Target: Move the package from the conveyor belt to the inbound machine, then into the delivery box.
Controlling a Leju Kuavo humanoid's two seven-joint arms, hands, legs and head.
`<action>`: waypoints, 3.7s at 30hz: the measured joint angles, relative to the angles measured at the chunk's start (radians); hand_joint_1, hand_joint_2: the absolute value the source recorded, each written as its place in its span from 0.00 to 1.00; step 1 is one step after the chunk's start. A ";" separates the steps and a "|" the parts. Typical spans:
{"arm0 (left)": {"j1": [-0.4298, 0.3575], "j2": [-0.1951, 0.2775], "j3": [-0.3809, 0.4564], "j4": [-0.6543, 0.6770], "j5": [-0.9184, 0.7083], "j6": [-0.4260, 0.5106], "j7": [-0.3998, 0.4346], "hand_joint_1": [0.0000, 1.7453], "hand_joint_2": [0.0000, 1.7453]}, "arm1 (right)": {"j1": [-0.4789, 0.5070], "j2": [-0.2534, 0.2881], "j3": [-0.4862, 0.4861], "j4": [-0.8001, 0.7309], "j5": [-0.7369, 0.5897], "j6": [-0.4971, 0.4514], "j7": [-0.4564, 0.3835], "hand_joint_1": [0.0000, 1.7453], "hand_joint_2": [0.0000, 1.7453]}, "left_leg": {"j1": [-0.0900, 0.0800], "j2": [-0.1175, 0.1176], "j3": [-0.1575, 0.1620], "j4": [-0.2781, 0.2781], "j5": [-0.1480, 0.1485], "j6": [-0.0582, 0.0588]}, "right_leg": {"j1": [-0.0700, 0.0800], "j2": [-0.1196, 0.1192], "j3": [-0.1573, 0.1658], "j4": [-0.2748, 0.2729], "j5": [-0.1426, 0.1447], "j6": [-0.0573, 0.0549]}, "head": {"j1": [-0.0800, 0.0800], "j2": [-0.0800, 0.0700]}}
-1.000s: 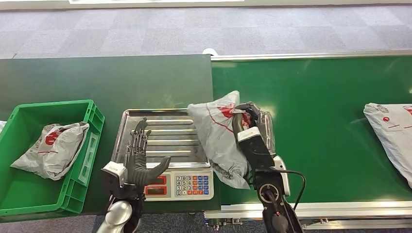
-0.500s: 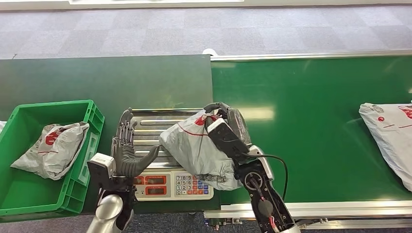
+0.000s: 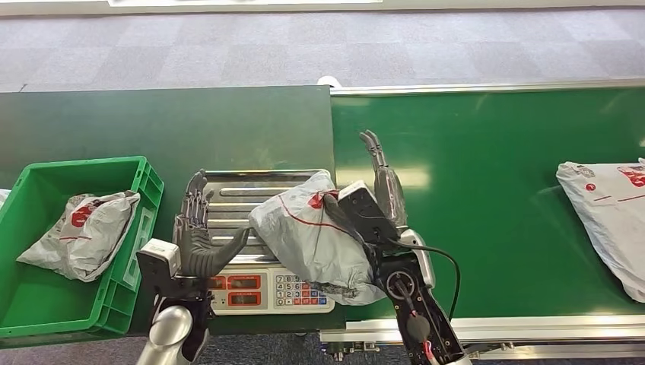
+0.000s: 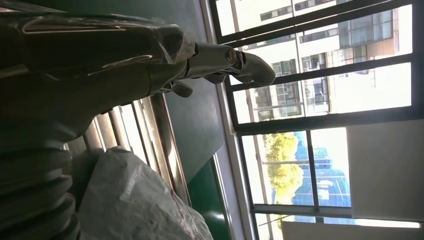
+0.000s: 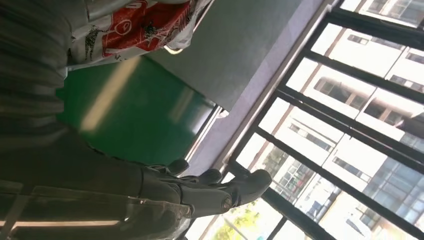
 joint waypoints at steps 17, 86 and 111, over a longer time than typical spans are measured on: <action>0.011 -0.017 -0.096 0.033 -0.286 -0.080 0.145 0.00 1.00 | 0.219 -0.014 -0.091 -0.340 -0.192 -0.356 -0.297 0.00 1.00 | 0.000 0.000 0.000 0.000 0.000 0.000 | 0.000 0.000 0.000 0.000 0.000 0.000 | 0.000 0.000; -0.087 -0.071 -0.045 -0.004 -0.653 0.490 0.069 1.00 1.00 | 0.324 -0.005 -0.131 -0.376 -0.273 -0.343 -0.279 0.00 1.00 | 0.000 0.001 -0.001 0.000 0.000 0.000 | 0.000 0.000 -0.001 0.000 0.000 0.000 | 0.000 0.000; -0.223 -0.046 0.577 -0.005 -0.911 0.490 0.303 0.84 1.00 | 0.441 0.000 -0.221 -0.200 -0.364 -0.316 -0.210 0.00 1.00 | 0.000 0.001 -0.001 0.000 0.000 0.000 | 0.000 0.000 -0.001 0.001 0.000 0.000 | 0.000 0.000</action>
